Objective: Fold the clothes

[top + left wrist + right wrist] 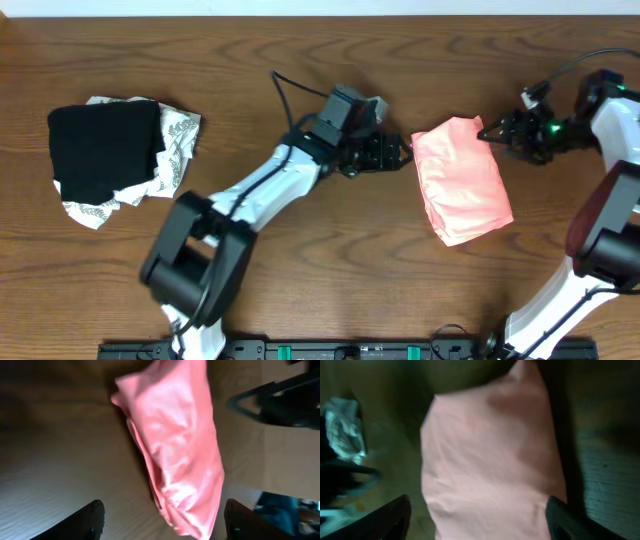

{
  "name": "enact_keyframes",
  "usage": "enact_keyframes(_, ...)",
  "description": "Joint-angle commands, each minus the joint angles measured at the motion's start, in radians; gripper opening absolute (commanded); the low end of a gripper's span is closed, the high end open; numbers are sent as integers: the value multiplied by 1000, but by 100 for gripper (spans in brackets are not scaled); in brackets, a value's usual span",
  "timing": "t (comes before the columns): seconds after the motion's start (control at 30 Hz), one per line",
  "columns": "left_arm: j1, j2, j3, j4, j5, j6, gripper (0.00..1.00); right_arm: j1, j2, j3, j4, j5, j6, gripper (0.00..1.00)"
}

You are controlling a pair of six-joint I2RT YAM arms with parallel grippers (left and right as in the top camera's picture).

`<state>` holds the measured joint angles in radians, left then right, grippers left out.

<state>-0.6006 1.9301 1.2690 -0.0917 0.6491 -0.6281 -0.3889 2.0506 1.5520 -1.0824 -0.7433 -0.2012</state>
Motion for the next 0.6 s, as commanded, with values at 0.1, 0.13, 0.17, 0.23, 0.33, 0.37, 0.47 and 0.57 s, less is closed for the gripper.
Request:
enact_keyframes(0.1,-51,85,5,61,51,-189,78,-60,-69,31,-25,-45,23,91)
enact_keyframes(0.13,-57,91,5,71,51,-204,78,-64,-69,31,-29,-25,37,91)
enact_keyframes(0.17,-68,101,5,81,49,-218,78,-66,-69,31,-33,-6,48,91)
enact_keyframes(0.23,-89,122,5,108,47,-238,79,-66,-69,31,-39,8,47,92)
enact_keyframes(0.33,-110,159,5,155,47,-283,80,-66,-69,31,-47,7,47,91)
enact_keyframes(0.37,-113,174,5,171,47,-304,81,-65,-69,31,-47,6,47,91)
enact_keyframes(0.47,-112,219,5,214,50,-359,82,-65,-69,31,-52,6,47,91)
enact_keyframes(0.57,-113,262,5,288,72,-405,81,-65,-69,31,-52,6,47,90)
